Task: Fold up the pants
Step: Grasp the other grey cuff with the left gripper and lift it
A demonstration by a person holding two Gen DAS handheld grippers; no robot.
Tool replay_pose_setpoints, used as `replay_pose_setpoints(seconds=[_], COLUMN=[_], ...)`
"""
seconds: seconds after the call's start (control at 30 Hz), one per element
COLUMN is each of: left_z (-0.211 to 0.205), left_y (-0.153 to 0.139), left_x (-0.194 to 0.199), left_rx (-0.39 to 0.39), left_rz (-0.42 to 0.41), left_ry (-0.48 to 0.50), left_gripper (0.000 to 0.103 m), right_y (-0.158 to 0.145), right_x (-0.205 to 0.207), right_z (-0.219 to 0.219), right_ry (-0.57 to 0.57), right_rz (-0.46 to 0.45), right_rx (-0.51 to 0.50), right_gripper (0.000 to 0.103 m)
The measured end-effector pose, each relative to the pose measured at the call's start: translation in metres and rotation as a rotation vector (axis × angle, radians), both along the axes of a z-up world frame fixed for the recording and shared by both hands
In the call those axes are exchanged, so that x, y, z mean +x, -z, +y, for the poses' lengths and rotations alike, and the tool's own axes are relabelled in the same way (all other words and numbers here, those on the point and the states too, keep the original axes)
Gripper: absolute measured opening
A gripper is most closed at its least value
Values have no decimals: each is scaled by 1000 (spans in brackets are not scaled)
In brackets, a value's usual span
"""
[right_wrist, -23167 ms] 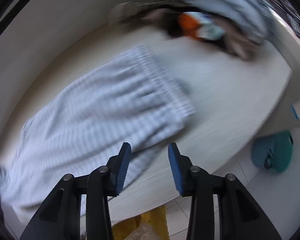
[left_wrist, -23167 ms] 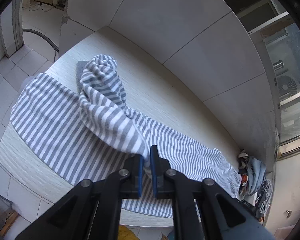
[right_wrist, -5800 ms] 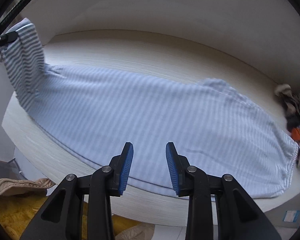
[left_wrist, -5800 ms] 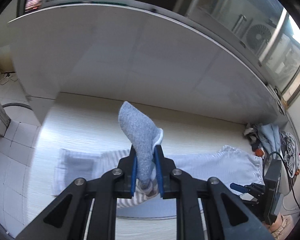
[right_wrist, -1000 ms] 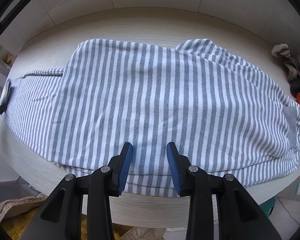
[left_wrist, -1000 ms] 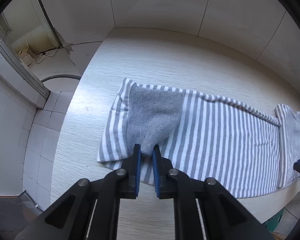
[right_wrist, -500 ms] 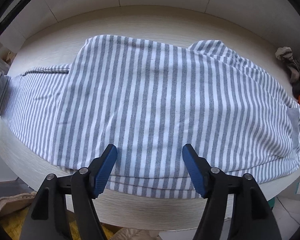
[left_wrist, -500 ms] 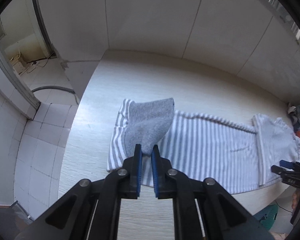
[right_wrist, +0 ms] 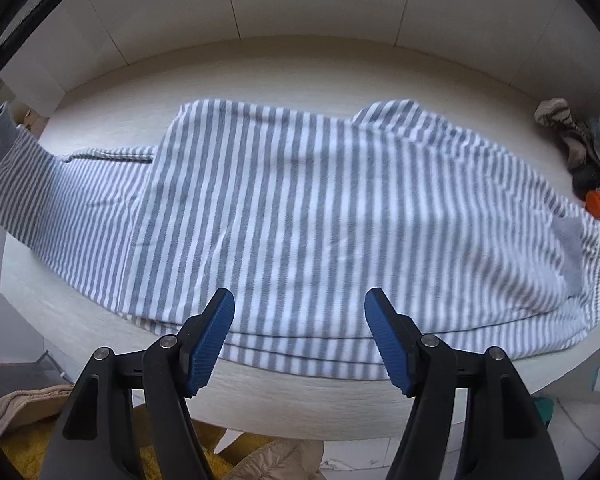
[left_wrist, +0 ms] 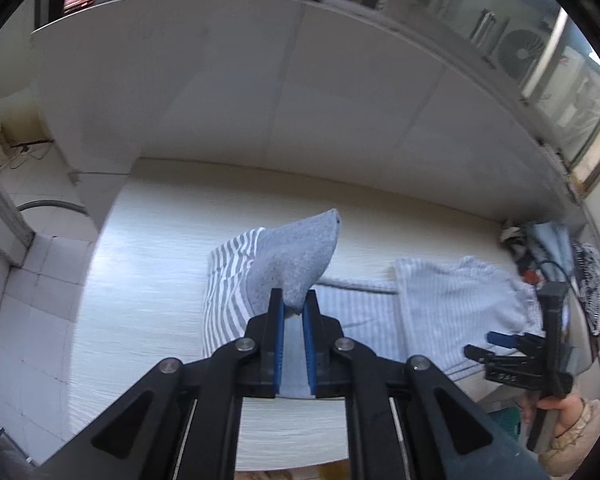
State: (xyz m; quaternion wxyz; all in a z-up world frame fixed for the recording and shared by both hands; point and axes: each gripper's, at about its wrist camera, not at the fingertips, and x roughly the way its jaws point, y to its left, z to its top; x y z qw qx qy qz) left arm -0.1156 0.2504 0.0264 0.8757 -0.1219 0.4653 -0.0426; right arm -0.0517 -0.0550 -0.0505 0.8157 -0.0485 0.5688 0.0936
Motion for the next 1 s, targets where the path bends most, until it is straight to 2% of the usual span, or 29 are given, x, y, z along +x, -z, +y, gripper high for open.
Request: replay_pose_setpoints(seconds=[0.23,0.53,0.73,1.0], left_z=[-59,-143,-210,-303], left_y=[-27,-48,-53,-53], left_x=[1,15,29,43], left_rx=[-34,-53,-85,-103], left_rz=[-52,-90,-106,-122], left_ry=[69,144,213,311], left_gripper=[9,9,9,9], right_y=[-27,-43,-44,-39], right_x=[-7,-13,-10,-10], right_z=[-39,-96,-130,-199], right_ry=[-16,-20,-2,57], right_rz=[-47,-82,-103,-101], right_rx=[20,29,15,1], right_gripper=[69,69,69,69])
